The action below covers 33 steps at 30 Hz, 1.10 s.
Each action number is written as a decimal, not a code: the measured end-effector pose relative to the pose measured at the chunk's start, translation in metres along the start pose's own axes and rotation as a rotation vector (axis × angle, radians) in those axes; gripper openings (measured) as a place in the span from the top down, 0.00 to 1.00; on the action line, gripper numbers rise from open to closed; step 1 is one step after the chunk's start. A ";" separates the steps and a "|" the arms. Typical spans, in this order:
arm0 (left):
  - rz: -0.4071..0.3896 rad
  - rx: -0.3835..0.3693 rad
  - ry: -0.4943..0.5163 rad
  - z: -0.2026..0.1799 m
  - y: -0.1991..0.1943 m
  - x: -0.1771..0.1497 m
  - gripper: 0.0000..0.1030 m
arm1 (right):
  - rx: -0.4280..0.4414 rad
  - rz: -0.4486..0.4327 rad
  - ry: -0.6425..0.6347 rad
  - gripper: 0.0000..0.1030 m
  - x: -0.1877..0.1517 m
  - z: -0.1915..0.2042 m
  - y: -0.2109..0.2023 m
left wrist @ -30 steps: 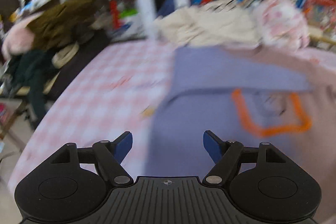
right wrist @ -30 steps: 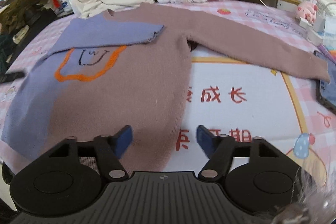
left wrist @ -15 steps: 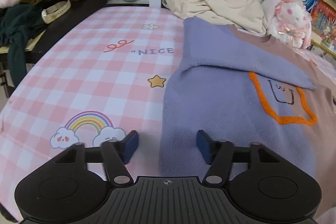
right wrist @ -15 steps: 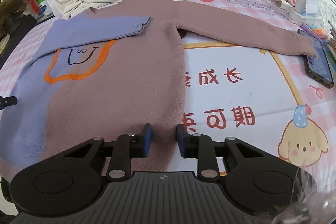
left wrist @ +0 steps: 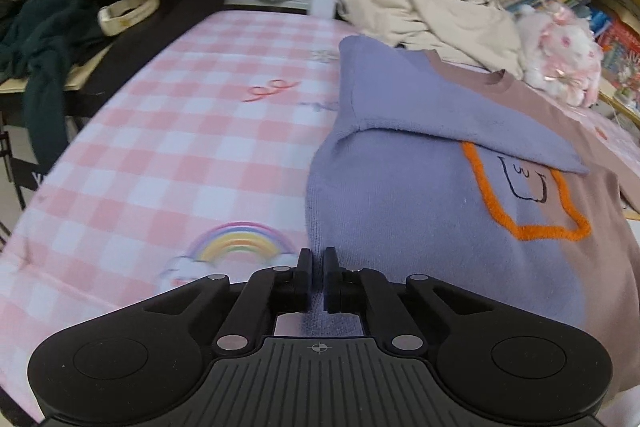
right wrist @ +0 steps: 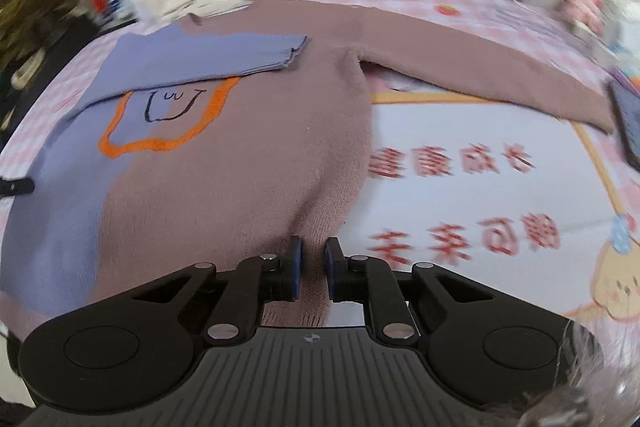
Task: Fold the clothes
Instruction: 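Press the sweater body sides flat with both grippers closed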
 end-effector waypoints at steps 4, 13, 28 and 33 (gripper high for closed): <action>-0.002 0.014 -0.019 0.018 0.003 0.002 0.96 | 0.019 0.008 -0.040 0.88 0.003 0.018 0.008; -0.019 0.013 -0.004 0.027 0.008 0.007 0.96 | 0.026 0.022 -0.049 0.88 0.002 0.031 0.012; -0.026 -0.016 0.013 0.030 0.013 0.010 0.96 | 0.002 0.007 0.001 0.88 -0.002 0.032 0.009; -0.024 -0.044 0.041 0.019 0.015 0.012 0.96 | -0.043 -0.018 0.015 0.88 -0.002 0.028 0.009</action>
Point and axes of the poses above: each gripper's, at about its wrist camera, not at the fingertips, and y roughly the way its jaws point, z to its left, x to its top, the point moved 3 cm from there along y, roughly the way its jaws point, and after that the axes turned 7 degrees about x, right-handed, at the moved point
